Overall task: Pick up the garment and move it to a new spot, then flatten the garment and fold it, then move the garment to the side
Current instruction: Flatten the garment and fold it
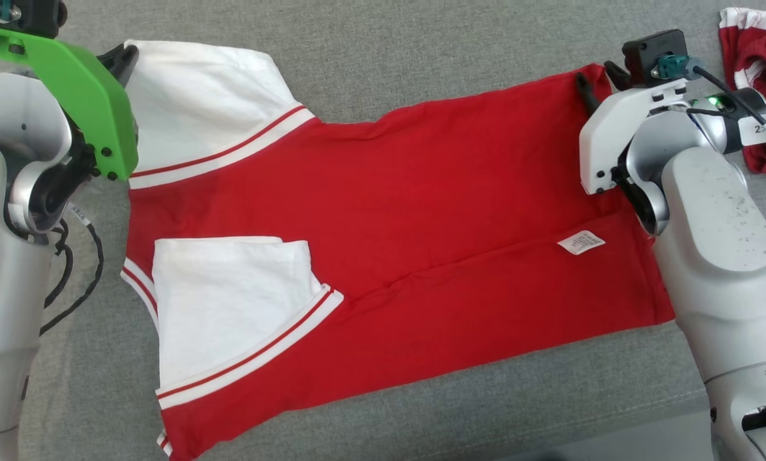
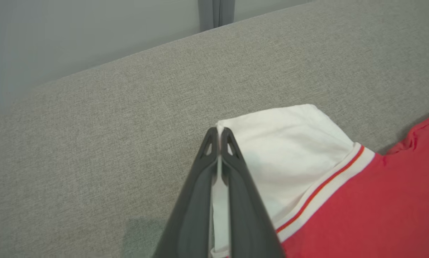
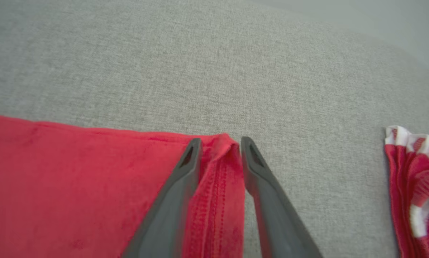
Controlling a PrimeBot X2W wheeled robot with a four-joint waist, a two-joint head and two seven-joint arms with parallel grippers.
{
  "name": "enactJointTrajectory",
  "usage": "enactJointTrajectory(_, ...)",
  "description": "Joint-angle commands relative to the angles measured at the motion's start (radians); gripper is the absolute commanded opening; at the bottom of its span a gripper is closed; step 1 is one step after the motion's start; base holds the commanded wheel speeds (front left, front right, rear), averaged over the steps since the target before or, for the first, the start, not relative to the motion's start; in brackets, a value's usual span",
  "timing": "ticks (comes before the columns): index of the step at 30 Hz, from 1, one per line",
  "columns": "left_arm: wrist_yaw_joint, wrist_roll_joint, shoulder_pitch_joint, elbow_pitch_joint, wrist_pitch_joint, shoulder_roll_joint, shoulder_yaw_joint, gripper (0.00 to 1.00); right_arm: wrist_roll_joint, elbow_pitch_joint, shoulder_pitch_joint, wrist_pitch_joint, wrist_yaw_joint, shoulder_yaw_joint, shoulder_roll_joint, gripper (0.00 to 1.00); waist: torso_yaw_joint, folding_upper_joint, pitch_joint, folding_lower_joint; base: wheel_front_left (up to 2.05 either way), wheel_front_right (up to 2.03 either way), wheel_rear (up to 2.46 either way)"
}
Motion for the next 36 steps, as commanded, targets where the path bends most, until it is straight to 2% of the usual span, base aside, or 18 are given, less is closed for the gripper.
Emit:
enactJointTrajectory(1,-0.002,-0.009,0.017,0.007,-0.016,-0.002,-0.002,0.0,-0.008,0.009,-0.012,0.007,-0.002,-0.006,-0.01,0.0,0.016,0.0,-0.024,-0.0001,0.0,0.0,0.0)
enactJointTrajectory(6,-0.003,-0.014,0.023,0.02,-0.059,-0.01,-0.005,0.0,-0.013,0.03,-0.01,-0.01,-0.002,-0.029,-0.007,0.0,0.019,0.0,-0.055,-0.0001,0.0,0.0,0.0)
enactJointTrajectory(13,-0.003,-0.033,0.046,0.013,-0.113,-0.019,-0.014,0.0,-0.003,0.029,0.021,-0.122,-0.002,-0.052,0.009,0.0,0.024,0.0,-0.11,-0.0001,0.0,0.0,0.0)
enactJointTrajectory(17,-0.004,-0.078,0.122,-0.035,-0.147,-0.024,-0.019,0.0,0.021,-0.001,0.086,-0.197,-0.002,-0.057,0.016,0.0,0.029,0.0,-0.154,-0.0001,0.0,0.0,0.0)
enactJointTrajectory(20,-0.004,-0.11,0.215,-0.103,-0.179,-0.015,-0.006,0.0,0.044,-0.049,0.162,-0.242,-0.002,-0.068,0.009,0.0,0.035,0.0,-0.187,-0.0001,0.0,0.0,0.0)
enactJointTrajectory(21,0.009,-0.154,0.328,-0.185,-0.206,-0.022,0.014,0.0,0.063,-0.107,0.246,-0.268,-0.002,-0.083,-0.001,0.0,0.041,0.0,-0.216,-0.0001,0.0,0.0,0.0)
enactJointTrajectory(25,0.036,-0.18,0.495,-0.307,-0.239,-0.018,0.032,0.0,0.082,-0.199,0.367,-0.275,-0.002,-0.112,-0.007,0.0,0.054,0.0,-0.253,-0.0001,0.0,0.0,0.0)
enactJointTrajectory(28,0.082,-0.216,0.689,-0.429,-0.278,-0.041,0.045,0.0,0.084,-0.321,0.515,-0.248,-0.002,-0.155,0.004,0.0,0.073,0.0,-0.288,-0.0001,0.0,0.0,0.0)
enactJointTrajectory(36,0.111,-0.241,0.874,-0.49,-0.339,-0.088,0.03,0.0,0.093,-0.429,0.662,-0.186,-0.002,-0.217,0.04,0.0,0.095,0.0,-0.307,-0.0001,0.0,0.0,0.0)
